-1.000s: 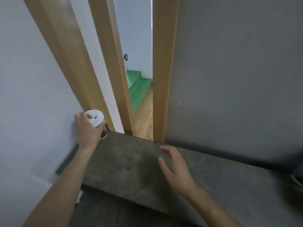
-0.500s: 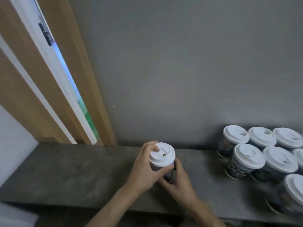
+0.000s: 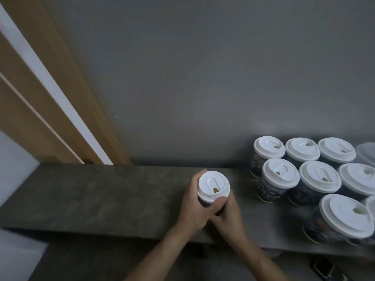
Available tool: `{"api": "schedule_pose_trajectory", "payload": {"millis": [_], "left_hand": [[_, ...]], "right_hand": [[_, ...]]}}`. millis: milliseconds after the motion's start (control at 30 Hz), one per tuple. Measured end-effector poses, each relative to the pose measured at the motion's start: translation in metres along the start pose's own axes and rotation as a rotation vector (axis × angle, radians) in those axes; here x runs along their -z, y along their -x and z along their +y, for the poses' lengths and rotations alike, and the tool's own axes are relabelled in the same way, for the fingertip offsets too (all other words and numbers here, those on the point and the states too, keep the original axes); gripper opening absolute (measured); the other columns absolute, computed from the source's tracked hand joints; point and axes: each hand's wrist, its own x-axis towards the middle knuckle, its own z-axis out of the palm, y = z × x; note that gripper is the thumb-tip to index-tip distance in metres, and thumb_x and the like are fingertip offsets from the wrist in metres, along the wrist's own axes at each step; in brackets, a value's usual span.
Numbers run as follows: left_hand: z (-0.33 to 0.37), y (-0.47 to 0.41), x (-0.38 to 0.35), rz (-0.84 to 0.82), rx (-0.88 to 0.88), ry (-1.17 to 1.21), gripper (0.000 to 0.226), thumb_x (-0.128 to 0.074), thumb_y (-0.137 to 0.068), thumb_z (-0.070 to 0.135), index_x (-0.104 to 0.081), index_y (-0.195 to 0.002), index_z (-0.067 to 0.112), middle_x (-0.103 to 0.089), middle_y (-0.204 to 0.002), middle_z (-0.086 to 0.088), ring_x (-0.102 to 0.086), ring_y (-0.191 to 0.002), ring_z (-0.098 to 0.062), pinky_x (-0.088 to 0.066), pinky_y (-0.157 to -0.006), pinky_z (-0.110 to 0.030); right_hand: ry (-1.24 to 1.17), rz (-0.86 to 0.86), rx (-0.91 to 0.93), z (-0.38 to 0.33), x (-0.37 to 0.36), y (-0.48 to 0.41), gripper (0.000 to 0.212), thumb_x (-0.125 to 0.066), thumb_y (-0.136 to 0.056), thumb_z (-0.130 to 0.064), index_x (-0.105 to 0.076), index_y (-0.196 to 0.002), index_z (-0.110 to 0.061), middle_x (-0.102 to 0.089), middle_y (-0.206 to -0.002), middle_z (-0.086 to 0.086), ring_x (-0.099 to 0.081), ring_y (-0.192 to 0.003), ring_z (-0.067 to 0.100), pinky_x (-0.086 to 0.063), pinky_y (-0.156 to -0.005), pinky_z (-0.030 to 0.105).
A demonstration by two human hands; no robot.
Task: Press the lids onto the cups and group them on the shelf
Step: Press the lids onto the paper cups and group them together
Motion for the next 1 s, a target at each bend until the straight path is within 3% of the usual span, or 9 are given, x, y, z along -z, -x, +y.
{"api": "schedule_pose_trajectory", "payload": {"millis": [67, 167, 267, 367, 567, 700, 767, 900, 1000], "left_hand": [[0.002, 0.001, 0.002, -0.006, 0.027, 0.0, 0.072, -0.081, -0.076, 0.046, -0.048, -0.139, 0.032, -0.062, -0.132, 0.019, -0.058, -0.126, -0.005, -0.046, -0.103, -0.021], [0.004, -0.004, 0.007, 0.028, 0.094, 0.108, 0.04, -0.051, -0.096, 0.05, -0.056, -0.131, 0.03, -0.065, -0.126, 0.021, -0.058, -0.123, -0.001, -0.043, -0.102, -0.018], [0.0, -0.013, 0.0, 0.12, 0.107, 0.181, 0.04, -0.033, -0.104, 0.028, -0.065, -0.125, 0.016, -0.07, -0.124, 0.008, -0.061, -0.121, -0.007, -0.044, -0.103, -0.021], [-0.006, -0.01, -0.011, 0.185, 0.07, 0.203, 0.042, -0.031, -0.105, 0.021, -0.065, -0.126, 0.009, -0.07, -0.125, 0.003, -0.062, -0.121, -0.01, -0.045, -0.104, -0.021], [-0.009, -0.016, -0.011, 0.194, 0.06, 0.225, 0.039, -0.034, -0.1, 0.016, -0.07, -0.117, 0.012, -0.073, -0.118, 0.008, -0.065, -0.116, -0.01, -0.047, -0.099, -0.021], [0.004, -0.037, -0.002, -0.003, 0.2, 0.282, 0.04, -0.042, -0.091, 0.021, -0.076, -0.109, 0.013, -0.077, -0.111, -0.002, -0.07, -0.11, -0.016, -0.053, -0.095, -0.026], [0.004, -0.038, -0.004, 0.033, 0.202, 0.281, 0.038, -0.041, -0.095, 0.015, -0.077, -0.105, 0.01, -0.078, -0.108, -0.002, -0.071, -0.106, -0.015, -0.052, -0.091, -0.024], [-0.007, -0.024, -0.016, 0.247, 0.119, 0.278, 0.036, -0.039, -0.099, 0.008, -0.075, -0.103, 0.009, -0.077, -0.106, -0.003, -0.07, -0.104, -0.016, -0.052, -0.09, -0.025], [-0.004, -0.03, -0.014, 0.208, 0.157, 0.277, 0.035, -0.042, -0.096, 0.016, -0.075, -0.105, 0.009, -0.077, -0.107, -0.003, -0.07, -0.105, -0.016, -0.052, -0.09, -0.025]], "right_hand": [[-0.003, -0.008, -0.002, 0.002, -0.002, 0.001, 0.079, -0.093, -0.072, -0.013, -0.05, -0.137, -0.025, -0.061, -0.133, -0.007, -0.058, -0.124, -0.001, -0.044, -0.097, 0.01], [-0.05, -0.003, -0.001, 0.002, -0.004, -0.001, 0.084, -0.098, -0.066, -0.024, -0.052, -0.136, -0.024, -0.063, -0.131, -0.008, -0.059, -0.123, -0.002, -0.046, -0.098, 0.013], [-0.05, -0.012, 0.007, 0.005, -0.004, -0.004, 0.088, -0.099, -0.063, -0.016, -0.051, -0.136, -0.032, -0.064, -0.134, -0.013, -0.059, -0.125, -0.003, -0.046, -0.101, 0.014], [-0.057, -0.026, -0.003, 0.012, -0.005, -0.005, 0.094, -0.099, -0.062, -0.01, -0.048, -0.137, -0.033, -0.062, -0.136, -0.016, -0.057, -0.127, -0.005, -0.044, -0.102, 0.013], [-0.068, -0.051, -0.051, 0.019, -0.007, -0.006, 0.096, -0.097, -0.057, -0.039, -0.044, -0.136, -0.04, -0.061, -0.138, -0.015, -0.057, -0.128, -0.003, -0.045, -0.103, 0.016], [-0.037, -0.124, -0.037, 0.023, -0.001, -0.01, 0.086, -0.097, -0.065, -0.023, -0.049, -0.133, -0.043, -0.062, -0.136, -0.018, -0.057, -0.126, -0.005, -0.047, -0.108, 0.023], [-0.04, -0.133, -0.025, 0.025, 0.001, -0.011, 0.082, -0.097, -0.066, -0.018, -0.053, -0.133, -0.036, -0.064, -0.133, -0.017, -0.059, -0.125, -0.004, -0.048, -0.108, 0.028], [-0.078, -0.052, -0.049, 0.021, -0.002, -0.007, 0.091, -0.103, -0.056, -0.034, -0.053, -0.132, -0.036, -0.065, -0.129, -0.024, -0.06, -0.122, -0.005, -0.047, -0.098, 0.013], [-0.059, -0.022, -0.029, 0.023, 0.0, -0.008, 0.082, -0.102, -0.059, -0.028, -0.058, -0.127, -0.038, -0.069, -0.124, -0.025, -0.063, -0.117, -0.006, -0.049, -0.093, 0.012]]}}
